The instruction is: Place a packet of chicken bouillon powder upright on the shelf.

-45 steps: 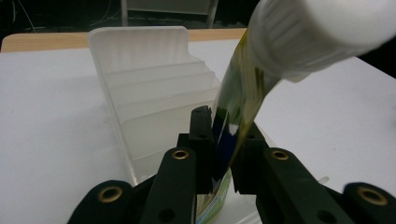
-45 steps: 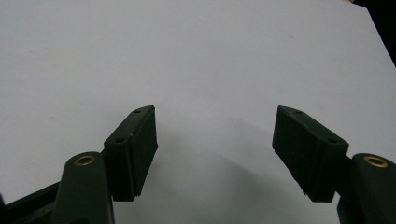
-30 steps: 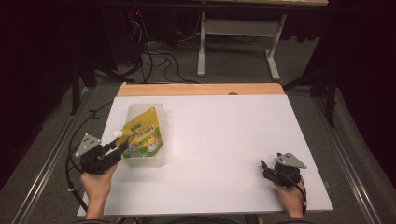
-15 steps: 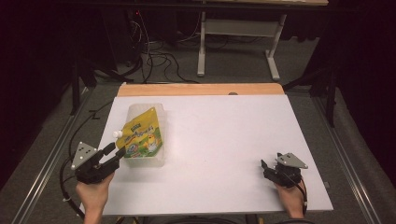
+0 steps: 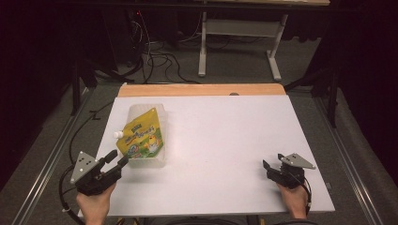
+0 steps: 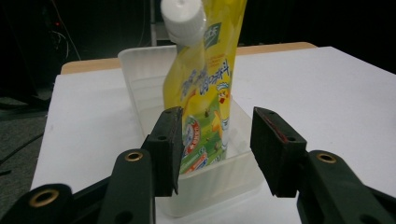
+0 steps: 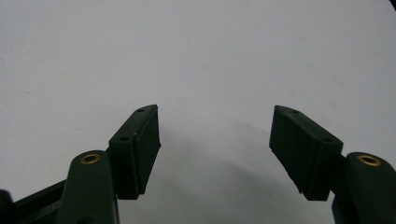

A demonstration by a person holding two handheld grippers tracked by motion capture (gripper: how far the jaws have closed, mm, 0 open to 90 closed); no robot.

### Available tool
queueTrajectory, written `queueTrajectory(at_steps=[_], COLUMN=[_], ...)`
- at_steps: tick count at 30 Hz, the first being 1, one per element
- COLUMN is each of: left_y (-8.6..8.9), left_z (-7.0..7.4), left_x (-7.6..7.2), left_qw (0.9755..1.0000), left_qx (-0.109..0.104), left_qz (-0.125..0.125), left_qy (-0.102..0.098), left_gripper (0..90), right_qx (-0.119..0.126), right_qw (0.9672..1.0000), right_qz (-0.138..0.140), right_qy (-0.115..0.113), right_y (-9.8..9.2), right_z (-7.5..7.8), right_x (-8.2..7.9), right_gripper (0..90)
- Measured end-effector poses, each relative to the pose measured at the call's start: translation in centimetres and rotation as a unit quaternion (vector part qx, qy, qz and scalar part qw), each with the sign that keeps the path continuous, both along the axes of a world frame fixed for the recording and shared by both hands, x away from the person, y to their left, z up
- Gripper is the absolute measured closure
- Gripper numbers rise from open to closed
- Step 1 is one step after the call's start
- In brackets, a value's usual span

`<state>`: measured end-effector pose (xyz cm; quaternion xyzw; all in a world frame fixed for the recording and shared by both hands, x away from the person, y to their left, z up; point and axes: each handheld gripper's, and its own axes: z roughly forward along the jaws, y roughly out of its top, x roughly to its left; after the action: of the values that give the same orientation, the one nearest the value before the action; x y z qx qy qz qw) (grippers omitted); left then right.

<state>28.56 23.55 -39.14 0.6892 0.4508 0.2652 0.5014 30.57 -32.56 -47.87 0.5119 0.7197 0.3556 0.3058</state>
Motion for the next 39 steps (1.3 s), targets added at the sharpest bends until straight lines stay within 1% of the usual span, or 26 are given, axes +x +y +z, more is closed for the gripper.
queueTrajectory(at_steps=[3,5,8,13,16,18,21,22,26,33,35,39], left_y=[-0.4,-0.7,-1.4,-2.2,-2.5,-2.6,-3.1,-3.2,-3.9,-5.3,-5.9,-7.1], left_z=[0.1,0.2,0.2,0.1,0.1,0.1,0.1,0.1,0.1,-0.4,-0.5,-0.8], left_x=[-0.1,-0.1,-0.4,-0.5,-0.6,-0.8,-1.0,-1.1,-1.2,-1.0,-0.9,-0.4], left_qw=[1.0,0.9999,0.9997,0.9993,0.9992,0.9991,0.9989,0.9987,0.9979,0.9963,0.9955,0.9935], left_qx=[0.002,0.001,0.007,0.01,0.016,0.01,0.015,0.015,0.015,0.012,0.011,0.011], left_qz=[-0.008,-0.014,-0.021,-0.034,-0.035,-0.041,-0.045,-0.049,-0.063,-0.085,-0.095,-0.113], left_qy=[0.0,-0.003,-0.008,-0.006,-0.008,-0.005,-0.007,-0.006,-0.006,0.003,0.002,0.007], left_gripper=[54.0,53.8,53.7,53.3,52.8,52.3,52.2,52.2,52.0,51.1,51.0,50.7], right_qx=[0.0,0.001,0.0,0.0,-0.002,-0.002,-0.004,-0.008,-0.008,-0.006,-0.007,-0.003], right_qw=[1.0,1.0,1.0,1.0,1.0,1.0,1.0,0.9999,1.0,1.0,0.9999,1.0], right_qz=[0.002,0.005,0.009,0.008,0.008,0.006,0.006,0.007,0.005,0.006,0.008,0.006], right_qy=[0.0,0.002,0.003,0.002,0.0,-0.001,0.003,0.001,0.002,0.001,0.0,-0.001], right_y=[0.0,0.0,0.1,0.1,0.1,0.1,0.1,0.1,0.2,0.2,0.1,0.2], right_z=[0.0,0.0,0.0,0.0,0.0,0.0,0.0,0.0,0.0,0.0,0.0,0.0], right_x=[0.0,0.0,0.0,0.0,0.0,0.0,0.0,0.1,0.0,0.0,0.0,0.0], right_gripper=[34.0,34.5,34.6,34.4,34.3,34.2,34.9,35.1,35.0,35.1,35.2,35.1])
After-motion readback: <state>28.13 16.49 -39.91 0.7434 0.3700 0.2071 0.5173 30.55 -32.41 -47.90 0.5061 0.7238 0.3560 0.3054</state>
